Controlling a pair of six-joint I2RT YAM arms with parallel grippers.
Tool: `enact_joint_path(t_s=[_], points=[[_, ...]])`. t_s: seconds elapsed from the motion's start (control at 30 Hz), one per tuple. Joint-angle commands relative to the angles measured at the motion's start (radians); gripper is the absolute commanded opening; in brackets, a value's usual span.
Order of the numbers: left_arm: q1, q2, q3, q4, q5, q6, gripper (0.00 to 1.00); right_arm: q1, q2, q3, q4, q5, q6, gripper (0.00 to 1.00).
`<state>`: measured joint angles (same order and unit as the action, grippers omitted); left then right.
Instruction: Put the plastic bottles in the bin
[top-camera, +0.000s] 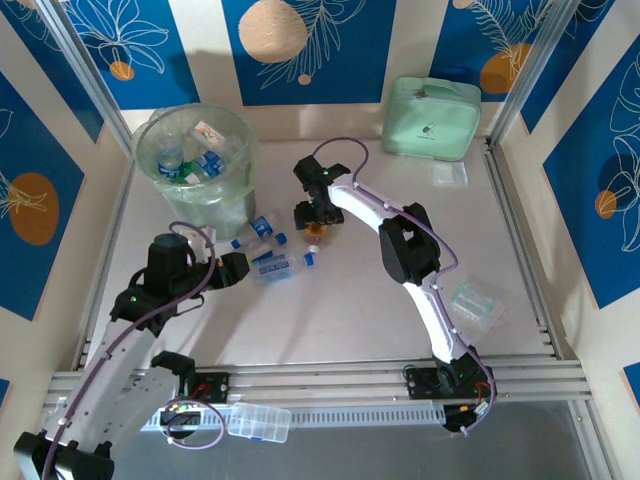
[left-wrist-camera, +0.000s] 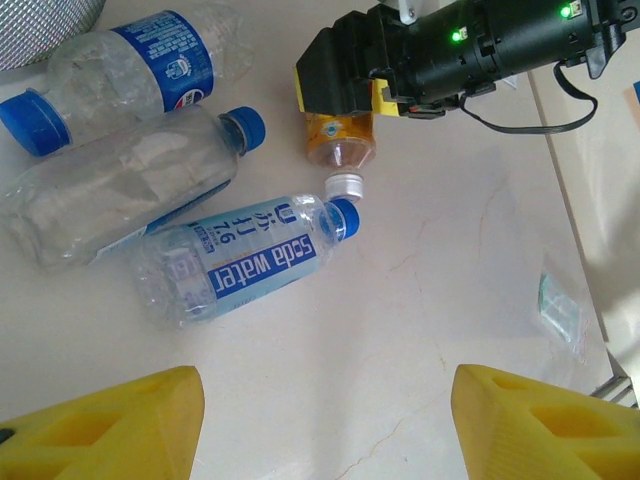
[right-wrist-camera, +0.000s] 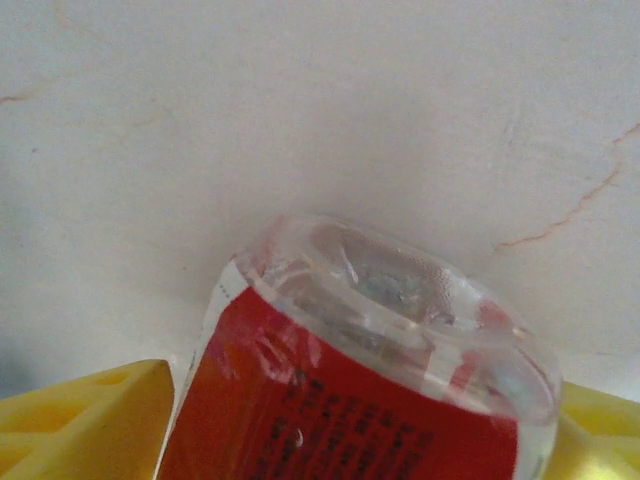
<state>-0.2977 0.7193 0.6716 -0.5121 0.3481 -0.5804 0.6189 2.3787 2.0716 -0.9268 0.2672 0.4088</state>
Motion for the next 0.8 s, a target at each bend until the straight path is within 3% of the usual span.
enact_joint_path(t_s=[0.0, 0.17, 0.23, 0.53, 0.77], points=[[-0.007, -0.001, -0.014, 0.017, 0.027, -0.014, 0.66, 0.008, -0.003, 0.044, -0.037, 0.024, -0.024, 0.76], [-0.007, -0.001, -0.007, 0.009, 0.032, -0.013, 0.66, 0.010, 0.009, 0.084, -0.068, 0.018, -0.022, 0.88], [-0.006, -0.003, -0.004, 0.006, 0.029, -0.012, 0.66, 0.012, -0.001, 0.084, -0.064, 0.020, -0.020, 0.88], [-0.007, -0.001, 0.011, 0.004, 0.032, -0.012, 0.67, 0.009, -0.021, 0.082, -0.041, 0.010, 0.017, 0.59], [-0.007, -0.013, 0.007, 0.025, 0.045, -0.035, 0.67, 0.001, -0.091, 0.053, -0.020, 0.015, 0.021, 0.57]])
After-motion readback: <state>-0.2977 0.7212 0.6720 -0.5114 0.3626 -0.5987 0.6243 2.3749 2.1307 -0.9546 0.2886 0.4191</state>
